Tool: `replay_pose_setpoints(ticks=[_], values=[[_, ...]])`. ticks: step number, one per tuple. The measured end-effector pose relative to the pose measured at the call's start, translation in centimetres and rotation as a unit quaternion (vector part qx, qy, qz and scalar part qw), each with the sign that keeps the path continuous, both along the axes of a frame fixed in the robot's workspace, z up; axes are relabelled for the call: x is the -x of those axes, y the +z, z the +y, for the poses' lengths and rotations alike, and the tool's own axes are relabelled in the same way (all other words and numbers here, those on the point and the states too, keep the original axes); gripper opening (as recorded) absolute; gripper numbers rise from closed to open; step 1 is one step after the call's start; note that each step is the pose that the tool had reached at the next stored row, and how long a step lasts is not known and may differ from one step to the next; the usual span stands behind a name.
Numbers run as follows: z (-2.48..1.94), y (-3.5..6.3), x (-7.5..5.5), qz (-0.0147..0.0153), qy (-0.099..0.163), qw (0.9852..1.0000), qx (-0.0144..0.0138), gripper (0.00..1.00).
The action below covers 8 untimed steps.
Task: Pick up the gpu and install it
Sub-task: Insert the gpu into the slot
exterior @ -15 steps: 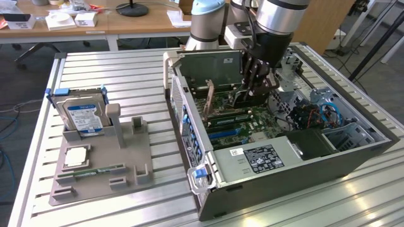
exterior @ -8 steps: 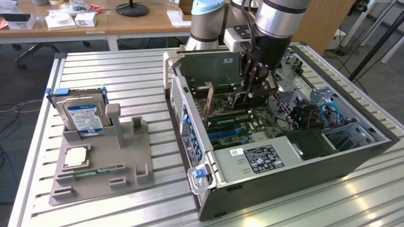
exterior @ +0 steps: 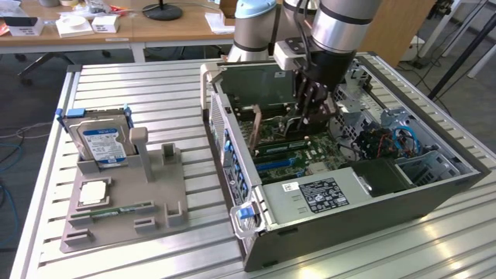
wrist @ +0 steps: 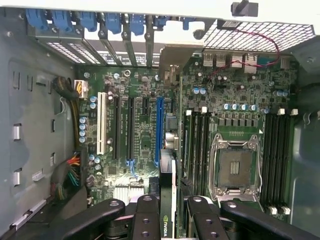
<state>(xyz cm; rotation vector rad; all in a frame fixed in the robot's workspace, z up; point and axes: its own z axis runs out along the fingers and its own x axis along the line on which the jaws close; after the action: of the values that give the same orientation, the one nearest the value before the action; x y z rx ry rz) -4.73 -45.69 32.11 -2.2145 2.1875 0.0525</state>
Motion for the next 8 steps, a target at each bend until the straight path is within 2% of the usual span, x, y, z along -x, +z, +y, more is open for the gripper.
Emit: replay_pose_setpoints(ticks=[8], values=[[0.00, -0.87, 0.00, 0.0000, 0.000, 1.0000, 0.0000, 0.26]])
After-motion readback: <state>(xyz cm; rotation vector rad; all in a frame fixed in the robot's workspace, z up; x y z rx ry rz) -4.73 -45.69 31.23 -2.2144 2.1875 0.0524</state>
